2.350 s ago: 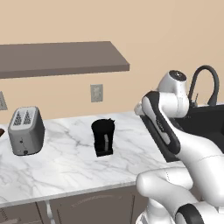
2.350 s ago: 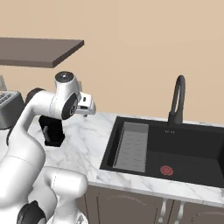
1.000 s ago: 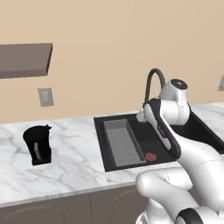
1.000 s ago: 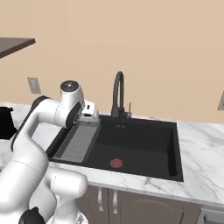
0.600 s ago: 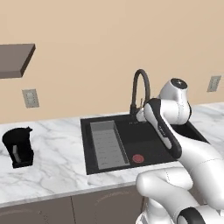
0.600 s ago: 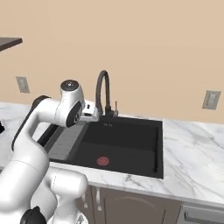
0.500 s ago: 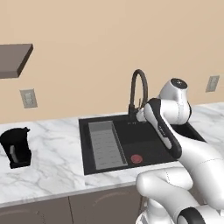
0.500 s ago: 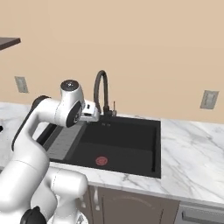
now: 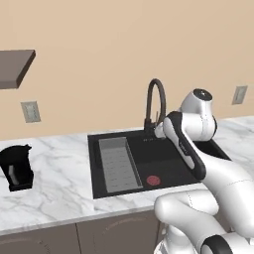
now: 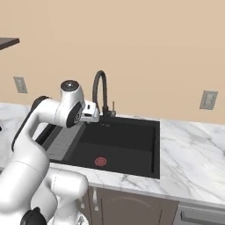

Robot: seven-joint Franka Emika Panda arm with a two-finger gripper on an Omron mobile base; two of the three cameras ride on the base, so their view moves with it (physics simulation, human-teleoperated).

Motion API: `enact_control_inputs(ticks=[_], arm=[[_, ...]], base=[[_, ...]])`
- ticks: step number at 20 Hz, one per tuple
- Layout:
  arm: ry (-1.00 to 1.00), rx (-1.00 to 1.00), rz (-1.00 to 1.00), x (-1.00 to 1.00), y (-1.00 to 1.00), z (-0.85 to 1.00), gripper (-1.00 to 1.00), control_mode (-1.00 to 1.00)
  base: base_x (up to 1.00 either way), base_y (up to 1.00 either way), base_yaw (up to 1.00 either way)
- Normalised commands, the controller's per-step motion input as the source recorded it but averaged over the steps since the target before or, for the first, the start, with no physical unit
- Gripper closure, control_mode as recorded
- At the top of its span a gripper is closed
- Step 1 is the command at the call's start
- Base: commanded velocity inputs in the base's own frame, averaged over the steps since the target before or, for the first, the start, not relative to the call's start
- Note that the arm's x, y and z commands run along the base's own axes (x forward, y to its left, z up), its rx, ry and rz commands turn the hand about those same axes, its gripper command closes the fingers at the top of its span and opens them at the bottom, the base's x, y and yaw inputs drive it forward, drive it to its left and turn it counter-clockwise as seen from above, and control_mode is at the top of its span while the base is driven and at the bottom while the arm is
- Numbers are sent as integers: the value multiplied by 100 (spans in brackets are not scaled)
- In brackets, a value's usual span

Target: Turn on the sink faucet and place the jug under the water for a few seconds to fill it up.

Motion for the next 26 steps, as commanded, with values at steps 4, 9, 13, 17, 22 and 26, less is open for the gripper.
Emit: enact_control_inputs(ticks=[4,9,13,17,22,26], arm=[[0,0,0,0,0,0,-100,100],[0,0,0,0,0,0,-100,100],[0,0,0,0,0,0,-100,100],[0,0,0,0,0,0,-100,100],[0,0,0,0,0,0,-100,100],[0,0,0,0,0,0,-100,100]], base=[[0,-27,0],[-24,-53,0],[-33,-43,0],[2,4,0],[20,45,0],[16,42,0]])
